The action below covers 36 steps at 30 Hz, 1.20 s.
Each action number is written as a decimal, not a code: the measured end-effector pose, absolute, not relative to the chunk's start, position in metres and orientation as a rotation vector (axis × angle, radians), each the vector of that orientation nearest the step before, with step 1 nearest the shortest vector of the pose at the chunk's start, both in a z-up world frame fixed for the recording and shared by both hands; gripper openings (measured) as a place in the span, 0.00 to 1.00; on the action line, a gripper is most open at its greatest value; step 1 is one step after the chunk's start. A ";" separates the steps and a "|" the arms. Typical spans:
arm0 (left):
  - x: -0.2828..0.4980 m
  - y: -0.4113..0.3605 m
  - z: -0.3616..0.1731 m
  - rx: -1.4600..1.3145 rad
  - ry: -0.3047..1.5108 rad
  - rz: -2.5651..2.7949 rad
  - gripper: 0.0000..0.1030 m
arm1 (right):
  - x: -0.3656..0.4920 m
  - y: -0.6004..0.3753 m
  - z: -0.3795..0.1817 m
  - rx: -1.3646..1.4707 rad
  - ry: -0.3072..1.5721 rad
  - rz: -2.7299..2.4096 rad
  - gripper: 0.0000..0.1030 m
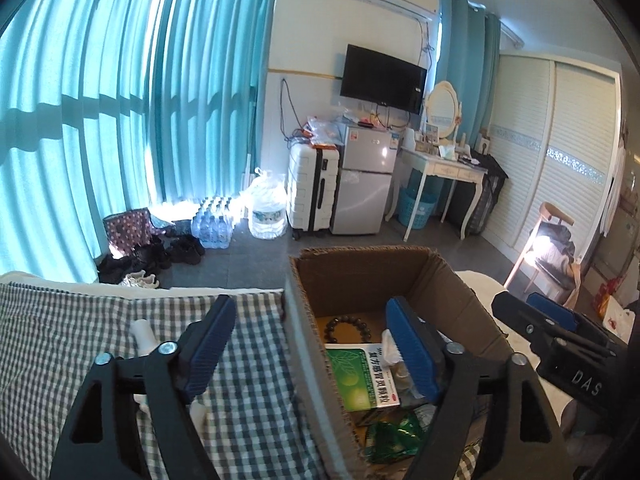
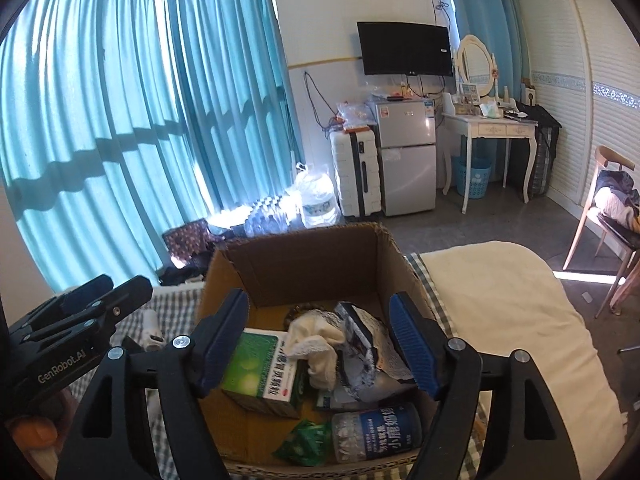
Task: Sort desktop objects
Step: 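Move both open tools back over the remaining items on the bedspread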
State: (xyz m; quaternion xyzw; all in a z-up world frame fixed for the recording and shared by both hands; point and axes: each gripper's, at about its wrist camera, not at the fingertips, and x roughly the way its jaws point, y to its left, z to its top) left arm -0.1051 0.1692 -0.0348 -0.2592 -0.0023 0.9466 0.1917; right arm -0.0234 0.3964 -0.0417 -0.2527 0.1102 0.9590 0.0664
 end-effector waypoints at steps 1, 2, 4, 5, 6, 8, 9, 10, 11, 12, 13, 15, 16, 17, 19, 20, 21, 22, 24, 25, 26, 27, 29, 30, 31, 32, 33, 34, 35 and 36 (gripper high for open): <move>-0.103 0.162 -0.032 -0.712 -0.005 2.675 0.83 | -0.023 0.396 -0.040 -0.756 0.353 2.901 0.72; -0.101 0.157 -0.029 -0.700 0.000 2.688 0.86 | -0.023 0.394 -0.038 -0.752 0.374 2.908 0.72; -0.097 0.147 -0.025 -0.678 0.011 2.713 0.92 | -0.022 0.390 -0.035 -0.752 0.393 2.921 0.73; -0.095 0.140 -0.022 -0.665 0.016 2.730 0.96 | -0.022 0.387 -0.034 -0.750 0.393 2.931 0.73; -0.092 0.134 -0.020 -0.650 0.022 2.747 0.99 | -0.023 0.384 -0.032 -0.747 0.390 2.938 0.74; -0.087 0.122 -0.016 -0.628 0.029 2.769 1.00 | -0.022 0.376 -0.029 -0.744 0.390 2.951 0.74; -0.085 0.115 -0.013 -0.623 0.032 2.779 1.00 | -0.022 0.373 -0.028 -0.746 0.395 2.960 0.74; -0.084 0.110 -0.012 -0.621 0.032 2.787 1.00 | -0.021 0.370 -0.027 -0.746 0.400 2.969 0.74; -0.083 0.102 -0.010 -0.623 0.028 2.795 1.00 | -0.020 0.367 -0.025 -0.741 0.406 2.981 0.74; -0.083 0.096 -0.009 -0.626 0.025 2.798 1.00 | -0.019 0.362 -0.023 -0.734 0.409 2.994 0.75; -0.083 0.090 -0.008 -0.629 0.023 2.802 1.00 | -0.018 0.359 -0.022 -0.728 0.410 3.003 0.78; -0.081 0.077 -0.007 -0.632 0.022 2.813 1.00 | -0.017 0.352 -0.020 -0.714 0.414 3.013 0.83; -0.081 0.070 -0.007 -0.635 0.019 2.822 1.00 | -0.016 0.349 -0.018 -0.709 0.420 3.014 0.83; -0.080 0.065 -0.007 -0.641 0.017 2.828 1.00 | -0.017 0.346 -0.017 -0.706 0.440 3.012 0.83; -0.076 0.052 -0.006 -0.658 0.009 2.838 1.00 | -0.021 0.341 -0.012 -0.705 0.532 2.994 0.83; -0.073 0.043 -0.004 -0.656 0.001 2.846 1.00 | -0.024 0.338 -0.009 -0.716 0.583 2.990 0.83; -0.073 0.037 -0.002 -0.656 -0.003 2.849 1.00 | -0.027 0.332 -0.004 -0.724 0.623 3.002 0.83; -0.070 0.032 0.000 -0.655 0.000 2.851 1.00 | -0.027 0.326 0.001 -0.717 0.639 3.025 0.83; -0.066 0.020 0.006 -0.648 0.018 2.871 1.00 | -0.024 0.311 0.012 -0.676 0.594 3.060 0.86; -0.063 0.013 0.010 -0.643 0.023 2.884 1.00 | -0.023 0.304 0.016 -0.666 0.560 3.066 0.88; -0.061 0.009 0.013 -0.640 0.020 2.892 1.00 | -0.022 0.297 0.019 -0.665 0.526 3.072 0.88; -0.058 0.001 0.017 -0.640 0.008 2.899 1.00 | -0.023 0.290 0.021 -0.675 0.502 3.078 0.88; -0.054 -0.010 0.024 -0.643 -0.018 2.911 1.00 | -0.025 0.278 0.028 -0.719 0.485 3.079 0.88; -0.052 -0.016 0.028 -0.645 -0.032 2.917 1.00 | -0.026 0.273 0.032 -0.747 0.486 3.066 0.88; -0.051 -0.022 0.032 -0.648 -0.041 2.927 1.00 | -0.026 0.268 0.037 -0.771 0.490 3.052 0.88; -0.051 -0.027 0.035 -0.655 -0.046 2.935 1.00 | -0.025 0.263 0.043 -0.784 0.492 3.044 0.88; -0.049 -0.034 0.038 -0.669 -0.052 2.946 1.00 | -0.023 0.257 0.050 -0.791 0.490 3.038 0.88; -0.048 -0.041 0.041 -0.683 -0.064 2.956 1.00 | -0.018 0.252 0.057 -0.794 0.484 3.033 0.89; -0.047 -0.046 0.043 -0.689 -0.077 2.964 1.00 | -0.013 0.247 0.063 -0.796 0.476 3.036 0.89; -0.045 -0.054 0.047 -0.697 -0.095 2.970 1.00 | -0.009 0.242 0.070 -0.799 0.461 3.042 0.89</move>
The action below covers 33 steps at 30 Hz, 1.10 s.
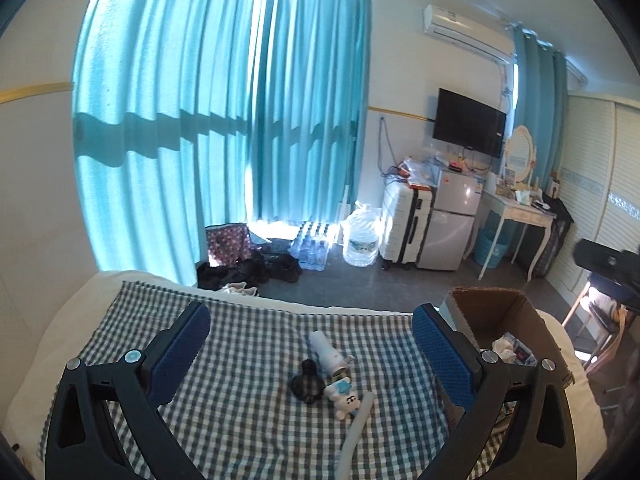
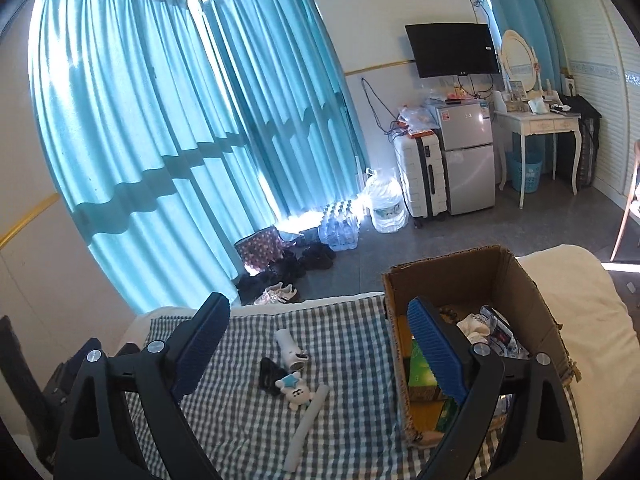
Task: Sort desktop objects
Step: 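Move both open tools back over the remaining items on the bedspread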
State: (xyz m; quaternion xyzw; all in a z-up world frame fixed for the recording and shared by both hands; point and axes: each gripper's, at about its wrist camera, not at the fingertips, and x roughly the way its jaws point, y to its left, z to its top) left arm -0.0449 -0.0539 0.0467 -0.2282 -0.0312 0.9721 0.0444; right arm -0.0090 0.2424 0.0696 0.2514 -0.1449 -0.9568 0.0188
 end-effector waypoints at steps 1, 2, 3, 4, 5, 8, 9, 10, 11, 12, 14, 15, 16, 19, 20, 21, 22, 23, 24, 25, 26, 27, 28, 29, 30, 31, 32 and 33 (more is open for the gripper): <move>-0.043 -0.061 0.050 -0.704 -0.113 2.977 1.00 | -0.004 0.236 0.076 0.783 -0.427 -2.973 0.92; -0.041 -0.068 0.052 -0.709 -0.132 2.987 1.00 | 0.000 0.229 0.081 0.796 -0.404 -2.980 0.94; -0.039 -0.072 0.055 -0.713 -0.146 2.992 1.00 | 0.002 0.224 0.086 0.825 -0.387 -2.986 0.98; -0.038 -0.078 0.057 -0.719 -0.162 2.994 1.00 | 0.004 0.219 0.089 0.863 -0.373 -2.986 0.99; -0.036 -0.081 0.059 -0.721 -0.169 2.994 1.00 | 0.006 0.214 0.091 0.905 -0.360 -2.978 0.99; -0.030 -0.088 0.065 -0.718 -0.151 3.000 1.00 | 0.010 0.200 0.096 0.969 -0.315 -2.950 0.99; -0.028 -0.088 0.066 -0.715 -0.134 3.001 1.00 | 0.011 0.195 0.096 0.970 -0.295 -2.954 1.00; -0.027 -0.088 0.066 -0.712 -0.113 3.000 1.00 | 0.012 0.191 0.095 0.982 -0.275 -2.954 1.00; -0.028 -0.089 0.066 -0.711 -0.095 3.000 1.00 | 0.011 0.187 0.093 1.009 -0.252 -2.944 1.00; -0.029 -0.089 0.065 -0.711 -0.080 2.999 1.00 | 0.009 0.183 0.090 1.043 -0.228 -2.925 1.00; -0.033 -0.090 0.061 -0.722 -0.066 2.991 1.00 | 0.006 0.177 0.084 1.098 -0.177 -2.894 1.00; -0.038 -0.091 0.057 -0.741 -0.064 2.985 1.00 | 0.005 0.174 0.082 1.105 -0.158 -2.888 1.00; -0.043 -0.092 0.052 -0.754 -0.063 2.980 1.00 | 0.004 0.172 0.080 1.103 -0.148 -2.883 1.00; -0.057 -0.097 0.032 -0.787 -0.060 2.983 1.00 | -0.010 0.166 0.065 1.113 -0.107 -2.860 1.00; -0.061 -0.098 0.027 -0.791 -0.058 2.984 1.00 | -0.015 0.163 0.059 1.120 -0.068 -2.857 1.00; -0.067 -0.099 0.019 -0.798 -0.051 2.987 1.00 | -0.019 0.159 0.052 1.111 -0.016 -2.859 1.00; -0.074 -0.100 0.011 -0.805 -0.046 2.992 1.00 | -0.023 0.156 0.046 1.094 0.035 -2.864 1.00; -0.078 -0.101 0.005 -0.809 -0.044 2.996 1.00 | -0.028 0.153 0.039 1.086 0.085 -2.869 1.00; -0.085 -0.102 -0.005 -0.815 -0.047 3.000 1.00 | -0.034 0.152 0.033 1.086 0.123 -2.872 1.00; -0.091 -0.102 -0.013 -0.824 -0.053 3.001 1.00 | -0.039 0.152 0.028 1.085 0.137 -2.870 1.00; -0.099 -0.102 -0.023 -0.840 -0.060 2.996 1.00 | -0.045 0.153 0.022 1.086 0.141 -2.860 1.00; -0.106 -0.101 -0.031 -0.851 -0.066 2.991 1.00 | -0.051 0.154 0.016 1.087 0.141 -2.852 1.00; -0.112 -0.100 -0.040 -0.852 -0.081 2.989 1.00 | -0.056 0.155 0.010 1.076 0.135 -2.853 1.00; -0.116 -0.101 -0.045 -0.844 -0.098 2.985 1.00 | -0.061 0.156 0.005 1.054 0.122 -2.856 1.00; -0.120 -0.101 -0.052 -0.828 -0.119 2.971 1.00 | -0.066 0.157 0.000 1.041 0.108 -2.857 1.00; -0.127 -0.100 -0.058 -0.839 -0.116 2.960 1.00 | -0.073 0.158 -0.007 1.045 0.098 -2.857 1.00; -0.131 -0.098 -0.062 -0.854 -0.101 2.959 1.00 | -0.080 0.160 -0.015 1.061 0.083 -2.856 1.00; -0.137 -0.096 -0.068 -0.871 -0.074 2.959 1.00 | -0.086 0.161 -0.023 1.076 0.056 -2.844 1.00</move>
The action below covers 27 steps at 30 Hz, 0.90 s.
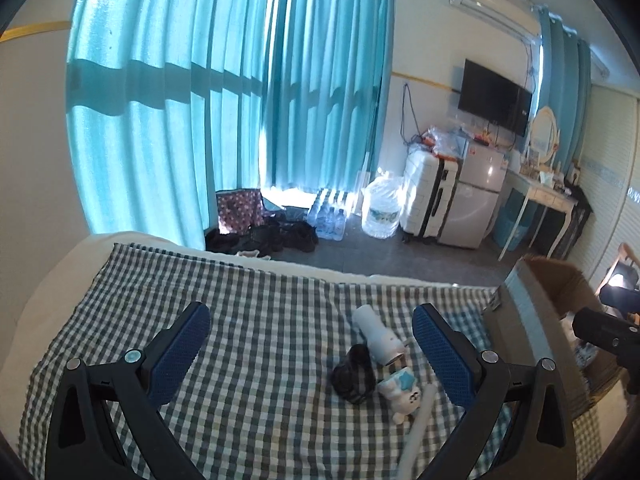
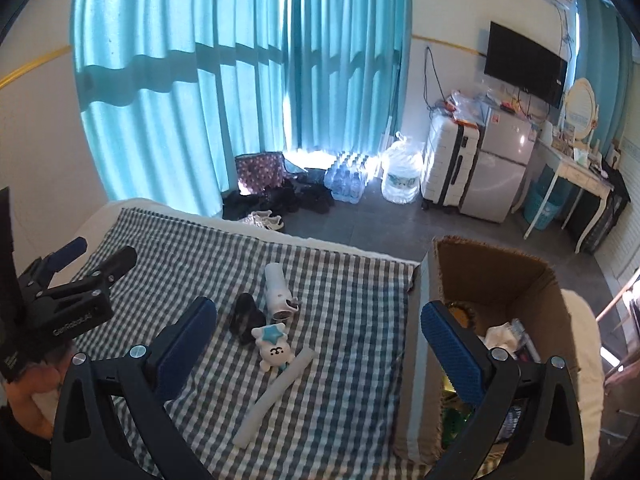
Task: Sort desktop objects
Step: 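Move both open tools back over the remaining items on the bedspread, then grasp the black headband with the left tool while the right tool grasps the white bear figure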
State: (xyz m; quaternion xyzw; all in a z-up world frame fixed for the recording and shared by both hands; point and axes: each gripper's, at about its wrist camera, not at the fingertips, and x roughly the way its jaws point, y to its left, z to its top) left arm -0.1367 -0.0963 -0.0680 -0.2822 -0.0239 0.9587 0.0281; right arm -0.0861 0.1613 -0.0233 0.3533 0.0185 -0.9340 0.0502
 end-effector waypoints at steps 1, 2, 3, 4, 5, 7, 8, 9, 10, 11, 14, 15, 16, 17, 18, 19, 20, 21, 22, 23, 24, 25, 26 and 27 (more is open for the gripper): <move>-0.140 -0.096 -0.073 -0.882 -0.055 2.960 1.00 | -0.092 0.163 -0.032 1.085 0.019 -2.823 1.00; -0.146 -0.095 -0.080 -0.894 -0.040 2.962 1.00 | -0.097 0.164 -0.040 1.092 -0.014 -2.806 1.00; -0.150 -0.095 -0.085 -0.909 -0.033 2.957 1.00 | -0.101 0.163 -0.048 1.102 -0.029 -2.796 1.00; -0.155 -0.095 -0.091 -0.932 -0.028 2.945 1.00 | -0.106 0.161 -0.056 1.110 -0.031 -2.784 1.00; -0.158 -0.096 -0.095 -0.949 -0.025 2.935 1.00 | -0.110 0.157 -0.063 1.108 -0.014 -2.777 1.00; -0.163 -0.099 -0.103 -0.970 -0.046 2.912 1.00 | -0.115 0.151 -0.074 1.099 0.037 -2.776 1.00; -0.162 -0.103 -0.103 -0.962 -0.069 2.918 1.00 | -0.118 0.148 -0.080 1.102 0.047 -2.771 1.00; -0.162 -0.106 -0.103 -0.950 -0.082 2.926 1.00 | -0.121 0.147 -0.086 1.115 0.040 -2.761 1.00; -0.164 -0.108 -0.103 -0.941 -0.082 2.927 1.00 | -0.125 0.146 -0.093 1.131 0.021 -2.750 1.00; -0.166 -0.109 -0.104 -0.943 -0.064 2.928 1.00 | -0.128 0.146 -0.099 1.146 0.000 -2.740 1.00; -0.177 -0.108 -0.112 -0.981 -0.042 2.914 1.00 | -0.136 0.142 -0.118 1.171 0.032 -2.724 1.00; -0.180 -0.107 -0.117 -0.983 -0.056 2.905 1.00 | -0.137 0.139 -0.123 1.165 0.075 -2.722 1.00; -0.184 -0.106 -0.124 -1.002 -0.068 2.888 1.00 | -0.138 0.137 -0.127 1.150 0.114 -2.726 1.00; -0.190 -0.104 -0.131 -1.033 -0.070 2.872 1.00 | -0.138 0.134 -0.132 1.138 0.145 -2.723 1.00; -0.193 -0.101 -0.136 -1.056 -0.064 2.862 1.00 | -0.139 0.132 -0.137 1.136 0.152 -2.710 1.00; -0.196 -0.097 -0.142 -1.063 -0.050 2.853 1.00 | -0.139 0.131 -0.142 1.138 0.141 -2.694 1.00; -0.197 -0.094 -0.146 -1.065 -0.034 2.846 1.00 | -0.140 0.131 -0.147 1.137 0.113 -2.678 1.00; -0.199 -0.089 -0.152 -1.083 0.002 2.834 1.00 | -0.140 0.132 -0.154 1.139 0.081 -2.661 1.00; -0.200 -0.085 -0.157 -1.095 0.037 2.823 1.00 | -0.141 0.132 -0.160 1.149 0.065 -2.646 1.00; -0.201 -0.081 -0.161 -1.098 0.072 2.812 1.00 | -0.143 0.132 -0.167 1.166 0.063 -2.633 1.00; -0.202 -0.078 -0.166 -1.108 0.098 2.807 1.00 | -0.144 0.132 -0.174 1.181 0.075 -2.628 0.98; -0.205 -0.076 -0.170 -1.119 0.103 2.800 1.00 | -0.146 0.132 -0.181 1.195 0.088 -2.621 0.97; -0.207 -0.074 -0.177 -1.132 0.098 2.783 1.00 | -0.148 0.132 -0.187 1.213 0.098 -2.612 0.97; -0.208 -0.074 -0.183 -1.136 0.089 2.774 1.00 | -0.151 0.132 -0.193 1.230 0.103 -2.604 0.95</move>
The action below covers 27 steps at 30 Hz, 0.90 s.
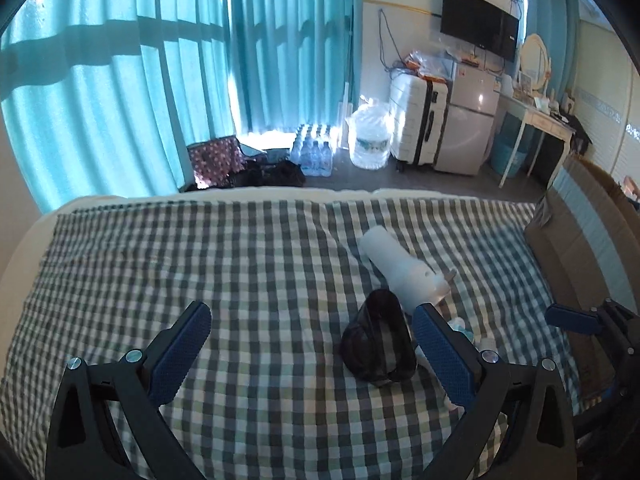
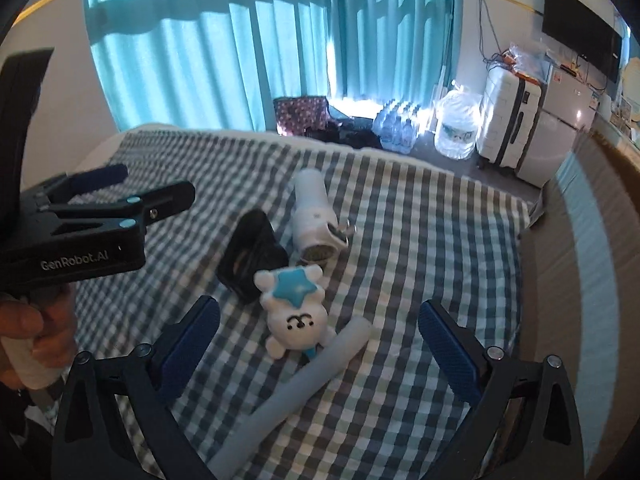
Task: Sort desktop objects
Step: 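Grasp the black headband with the left tool while the right tool grasps the white bear figure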
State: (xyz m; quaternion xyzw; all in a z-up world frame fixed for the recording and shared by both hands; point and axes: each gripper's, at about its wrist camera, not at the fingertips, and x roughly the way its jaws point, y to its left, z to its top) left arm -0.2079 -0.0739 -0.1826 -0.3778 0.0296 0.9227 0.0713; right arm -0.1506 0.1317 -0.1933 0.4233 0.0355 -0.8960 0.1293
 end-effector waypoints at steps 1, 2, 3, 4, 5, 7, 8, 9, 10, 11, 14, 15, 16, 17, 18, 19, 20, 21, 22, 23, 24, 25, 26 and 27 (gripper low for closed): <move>-0.210 -0.073 -0.187 -1.148 0.086 2.768 1.00 | -0.152 0.132 -0.198 1.243 0.101 -2.599 0.93; -0.213 -0.072 -0.194 -1.183 0.093 2.755 0.97 | -0.154 0.131 -0.202 1.256 0.098 -2.592 0.91; -0.214 -0.070 -0.197 -1.195 0.105 2.752 0.95 | -0.156 0.131 -0.206 1.264 0.099 -2.584 0.86; -0.216 -0.069 -0.200 -1.200 0.119 2.751 0.94 | -0.157 0.130 -0.208 1.265 0.104 -2.578 0.83; -0.216 -0.067 -0.202 -1.199 0.119 2.749 0.94 | -0.158 0.129 -0.210 1.264 0.108 -2.570 0.82; -0.219 -0.063 -0.209 -1.218 0.109 2.723 0.94 | -0.159 0.127 -0.214 1.269 0.115 -2.558 0.82; -0.221 -0.062 -0.212 -1.229 0.113 2.714 0.94 | -0.160 0.126 -0.217 1.273 0.118 -2.554 0.82; -0.223 -0.061 -0.215 -1.239 0.113 2.704 0.94 | -0.162 0.125 -0.219 1.274 0.117 -2.551 0.82; -0.224 -0.060 -0.218 -1.245 0.106 2.693 0.94 | -0.163 0.125 -0.221 1.272 0.112 -2.543 0.82; -0.226 -0.059 -0.222 -1.260 0.096 2.683 0.94 | -0.165 0.124 -0.223 1.269 0.109 -2.535 0.82; -0.236 -0.055 -0.237 -1.346 0.104 2.681 0.84 | -0.168 0.123 -0.230 1.267 0.112 -2.524 0.82; -0.239 -0.054 -0.243 -1.390 0.098 2.666 0.79 | -0.169 0.123 -0.232 1.269 0.114 -2.521 0.82; -0.241 -0.052 -0.248 -1.428 0.087 2.643 0.76 | -0.169 0.123 -0.235 1.272 0.120 -2.518 0.82; -0.242 -0.050 -0.251 -1.446 0.076 2.622 0.68 | -0.168 0.122 -0.237 1.277 0.130 -2.513 0.82; -0.242 -0.048 -0.253 -1.454 0.086 2.615 0.64 | -0.168 0.121 -0.240 1.281 0.142 -2.508 0.82; -0.242 -0.046 -0.253 -1.456 0.113 2.618 0.63 | -0.168 0.120 -0.243 1.284 0.153 -2.506 0.82; -0.241 -0.043 -0.254 -1.451 0.153 2.621 0.60 | -0.169 0.120 -0.245 1.285 0.158 -2.506 0.82; -0.240 -0.041 -0.254 -1.450 0.163 2.618 0.55 | -0.170 0.120 -0.248 1.285 0.148 -2.508 0.82; -0.241 -0.041 -0.254 -1.454 0.153 2.614 0.52 | -0.171 0.121 -0.249 1.284 0.127 -2.510 0.82; -0.242 -0.042 -0.254 -1.459 0.129 2.605 0.46 | -0.172 0.121 -0.250 1.279 0.101 -2.511 0.82; -0.243 -0.043 -0.255 -1.466 0.110 2.600 0.39 | -0.172 0.121 -0.250 1.270 0.091 -2.513 0.82; -0.243 -0.045 -0.254 -1.475 0.098 2.600 0.36 | -0.171 0.121 -0.249 1.260 0.095 -2.514 0.82; -0.243 -0.046 -0.254 -1.484 0.085 2.597 0.33 | -0.171 0.120 -0.249 1.256 0.111 -2.514 0.82; -0.242 -0.048 -0.254 -1.492 0.079 2.592 0.31 | -0.170 0.119 -0.250 1.256 0.134 -2.516 0.81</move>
